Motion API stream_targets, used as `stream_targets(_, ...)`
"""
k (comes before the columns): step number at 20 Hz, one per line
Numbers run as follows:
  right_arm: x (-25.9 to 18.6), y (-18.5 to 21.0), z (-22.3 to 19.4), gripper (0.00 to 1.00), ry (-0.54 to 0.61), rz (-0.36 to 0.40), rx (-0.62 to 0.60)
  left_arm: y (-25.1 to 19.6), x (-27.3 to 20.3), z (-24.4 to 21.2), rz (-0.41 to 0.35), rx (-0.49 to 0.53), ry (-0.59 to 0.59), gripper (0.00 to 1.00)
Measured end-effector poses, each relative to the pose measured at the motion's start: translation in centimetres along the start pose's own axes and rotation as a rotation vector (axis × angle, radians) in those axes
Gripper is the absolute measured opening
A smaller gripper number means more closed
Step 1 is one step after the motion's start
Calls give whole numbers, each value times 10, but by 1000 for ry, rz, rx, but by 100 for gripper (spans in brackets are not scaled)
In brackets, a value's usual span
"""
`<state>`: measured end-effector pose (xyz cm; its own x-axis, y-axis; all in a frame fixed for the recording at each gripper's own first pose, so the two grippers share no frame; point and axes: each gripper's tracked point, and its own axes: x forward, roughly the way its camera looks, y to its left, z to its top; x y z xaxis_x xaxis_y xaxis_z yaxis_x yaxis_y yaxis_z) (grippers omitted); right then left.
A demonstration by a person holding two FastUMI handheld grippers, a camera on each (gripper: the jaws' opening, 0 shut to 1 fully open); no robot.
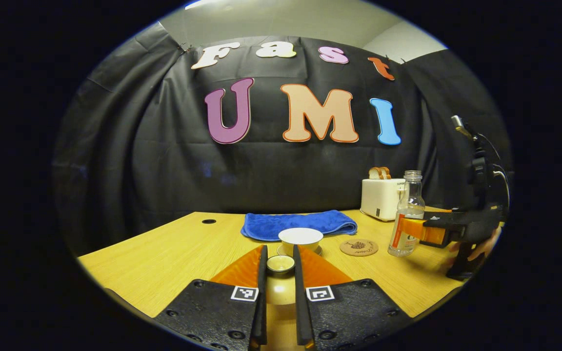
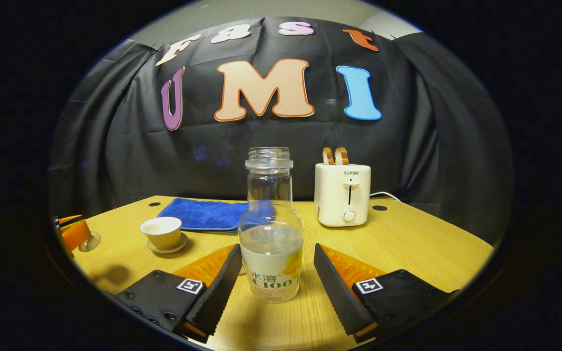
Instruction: Open the teacup lid with one hand, grasp the water bottle and pour water into the teacup with the other hand; after pouring, place the water bottle on the coaster and then close the teacup lid.
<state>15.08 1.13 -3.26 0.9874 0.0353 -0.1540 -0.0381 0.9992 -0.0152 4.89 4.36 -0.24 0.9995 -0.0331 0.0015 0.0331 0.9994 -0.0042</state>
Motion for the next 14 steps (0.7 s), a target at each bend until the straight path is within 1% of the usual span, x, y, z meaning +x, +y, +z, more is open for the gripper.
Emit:
stream_targets(4,22,2,2,96,8,-13,3,10,-4,0,9,0,-1,20)
stream_targets(7,29,7,6,95,-7,-1,1,6,-5,-1,-10,1,3,21)
stream_targets(9,29,1,7,81,-8,-32,-8,4,-4,-1,-25,1,4,21)
stream_targets(11,32,6,7,81,-11,-32,-12,1,-3,-1,-48,1,4,20)
stream_targets(12,35,8,6,78,-10,-29,-28,-2,-3,-1,-61,1,4,21)
stream_targets(13,37,12,7,76,-10,-24,-54,-2,-3,-1,-68,0,6,21)
stream_targets(14,37,18,9,76,-20,-19,-91,-1,-2,-1,-68,1,3,21)
